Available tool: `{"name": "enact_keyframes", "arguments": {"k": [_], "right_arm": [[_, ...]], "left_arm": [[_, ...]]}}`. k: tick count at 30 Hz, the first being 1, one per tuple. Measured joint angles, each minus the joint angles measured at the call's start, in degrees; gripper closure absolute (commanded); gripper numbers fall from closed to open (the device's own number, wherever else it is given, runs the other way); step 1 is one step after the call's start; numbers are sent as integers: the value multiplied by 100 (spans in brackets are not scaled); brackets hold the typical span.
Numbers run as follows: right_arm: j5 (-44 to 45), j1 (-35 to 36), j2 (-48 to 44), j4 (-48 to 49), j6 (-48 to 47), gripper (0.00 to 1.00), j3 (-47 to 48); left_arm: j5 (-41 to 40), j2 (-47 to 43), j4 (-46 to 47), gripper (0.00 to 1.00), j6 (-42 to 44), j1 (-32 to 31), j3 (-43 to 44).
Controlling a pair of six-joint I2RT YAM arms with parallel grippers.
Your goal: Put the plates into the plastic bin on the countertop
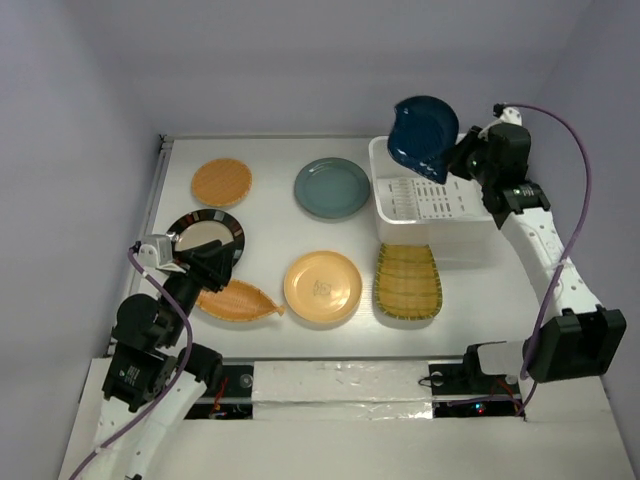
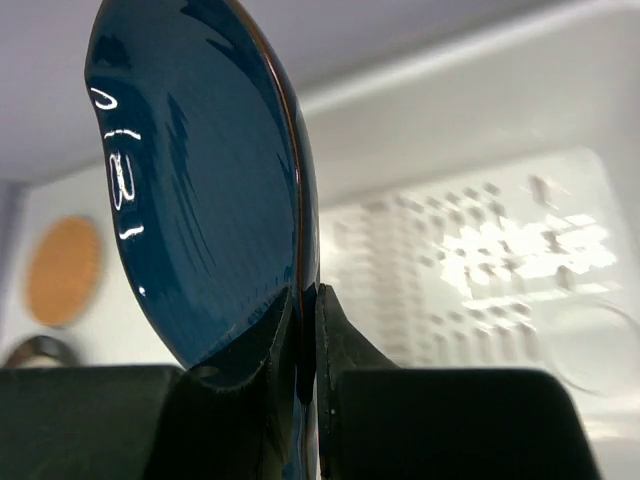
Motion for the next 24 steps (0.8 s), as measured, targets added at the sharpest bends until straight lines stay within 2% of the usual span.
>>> {"name": "enact_keyframes", "arguments": {"k": [3, 10, 20, 24], "right_arm": [[-341, -527, 341, -603, -492, 100, 90], [-1147, -990, 1740, -1528, -1086, 100, 490], [-1071, -1287, 3818, -2197, -1303, 100, 2507], [-866, -1515, 4065, -2194, -1261, 100, 2649]], "left_arm": [[-11, -37, 0, 63, 0, -28, 0], [-31, -70, 0, 63, 0, -68, 0], [-63, -122, -2, 62, 0, -114, 0], [-68, -122, -4, 62, 0, -114, 0]]}}
